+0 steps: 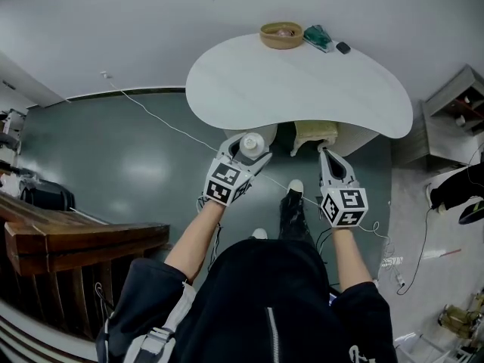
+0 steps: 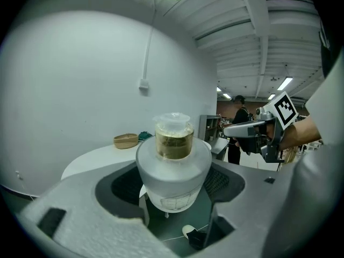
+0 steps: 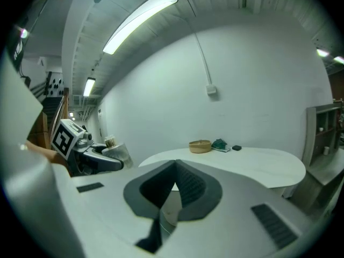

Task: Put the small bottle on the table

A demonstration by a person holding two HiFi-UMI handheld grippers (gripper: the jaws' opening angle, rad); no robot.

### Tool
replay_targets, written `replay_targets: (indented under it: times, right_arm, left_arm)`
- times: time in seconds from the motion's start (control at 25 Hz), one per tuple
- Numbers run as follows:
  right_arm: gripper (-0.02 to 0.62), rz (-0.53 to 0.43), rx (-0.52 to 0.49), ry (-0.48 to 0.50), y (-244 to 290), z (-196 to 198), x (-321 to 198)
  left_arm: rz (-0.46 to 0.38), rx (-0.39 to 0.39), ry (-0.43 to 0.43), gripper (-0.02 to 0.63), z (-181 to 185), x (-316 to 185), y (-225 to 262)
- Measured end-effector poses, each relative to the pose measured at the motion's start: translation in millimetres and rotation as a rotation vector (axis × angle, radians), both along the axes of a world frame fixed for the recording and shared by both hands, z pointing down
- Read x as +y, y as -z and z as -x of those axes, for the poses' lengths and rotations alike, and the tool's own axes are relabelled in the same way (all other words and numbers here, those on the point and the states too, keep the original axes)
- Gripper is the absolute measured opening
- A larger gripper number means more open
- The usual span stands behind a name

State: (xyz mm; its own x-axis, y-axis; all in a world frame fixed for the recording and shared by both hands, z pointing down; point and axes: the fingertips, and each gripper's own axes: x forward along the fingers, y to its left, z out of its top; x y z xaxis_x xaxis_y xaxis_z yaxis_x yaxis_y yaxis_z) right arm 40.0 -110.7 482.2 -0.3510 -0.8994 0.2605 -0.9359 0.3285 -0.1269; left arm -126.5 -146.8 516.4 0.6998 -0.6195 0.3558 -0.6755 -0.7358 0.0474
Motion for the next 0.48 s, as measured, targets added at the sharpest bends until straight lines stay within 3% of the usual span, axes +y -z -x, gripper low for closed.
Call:
replay_targets:
  times: [0.48]
  right_arm:
    - [0.002, -0.007, -0.008, 0.087, 9, -80, -168]
  left_arm:
    - [0.009, -0.017, 0.085, 0.334, -76, -152, 6]
